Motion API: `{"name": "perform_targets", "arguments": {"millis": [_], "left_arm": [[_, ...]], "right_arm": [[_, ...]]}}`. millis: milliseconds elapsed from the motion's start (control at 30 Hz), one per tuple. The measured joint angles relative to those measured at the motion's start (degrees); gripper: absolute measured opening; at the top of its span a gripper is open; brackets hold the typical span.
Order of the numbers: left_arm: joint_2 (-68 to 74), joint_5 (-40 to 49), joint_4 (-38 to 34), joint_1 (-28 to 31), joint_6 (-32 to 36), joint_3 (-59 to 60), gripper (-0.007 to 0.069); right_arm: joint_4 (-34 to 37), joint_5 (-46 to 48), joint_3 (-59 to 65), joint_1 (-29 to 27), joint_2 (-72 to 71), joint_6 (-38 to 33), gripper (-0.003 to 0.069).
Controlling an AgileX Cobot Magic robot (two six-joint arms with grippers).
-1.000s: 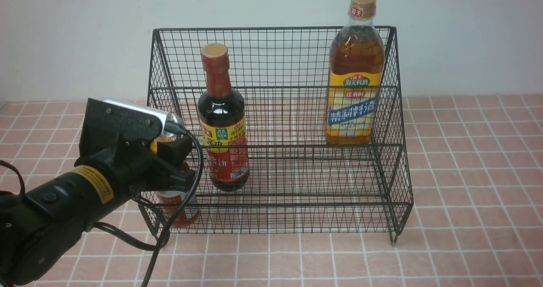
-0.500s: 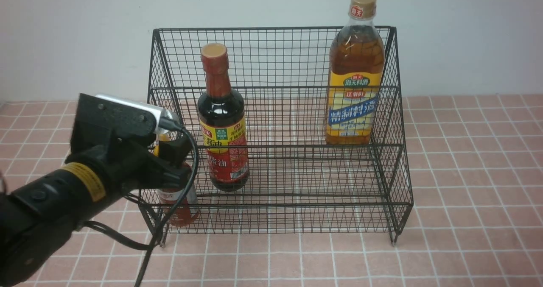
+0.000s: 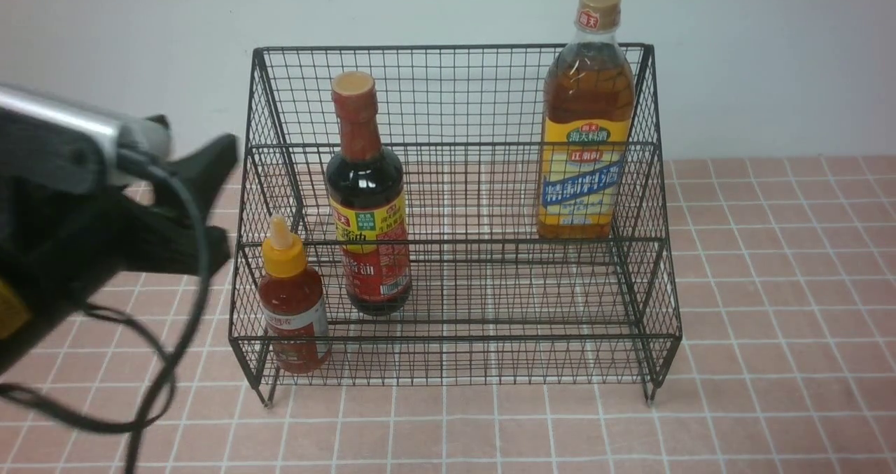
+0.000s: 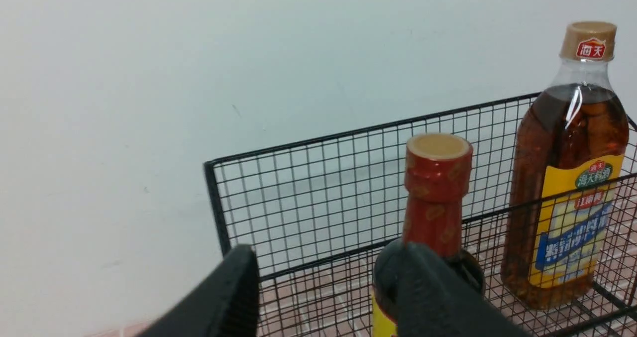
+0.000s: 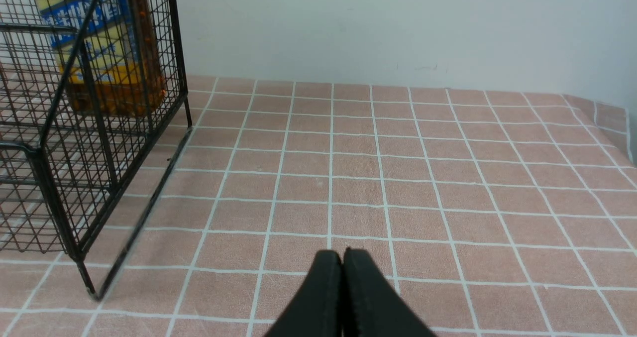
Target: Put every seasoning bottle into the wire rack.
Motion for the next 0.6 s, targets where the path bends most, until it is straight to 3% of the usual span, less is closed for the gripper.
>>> {"name": "perform_targets", "arguments": {"millis": [233,400,600], "left_arm": [[-14.77,17.45,-0.30,0.00,-0.41,0.00,0.0017],[-24.87,25.30,-0.41,0.00,-0.72,0.00,-0.0007],[-32.37,27.57,-0.41,0.00,-0.72,0.00,-0.0007]], "right_arm": [[0.00,0.00,0.00,0.00,0.00,0.00,-0.0013],[0.00,0.00,0.00,0.00,0.00,0.00,-0.0013],[0.00,0.00,0.00,0.00,0.00,0.00,-0.0013]]}}
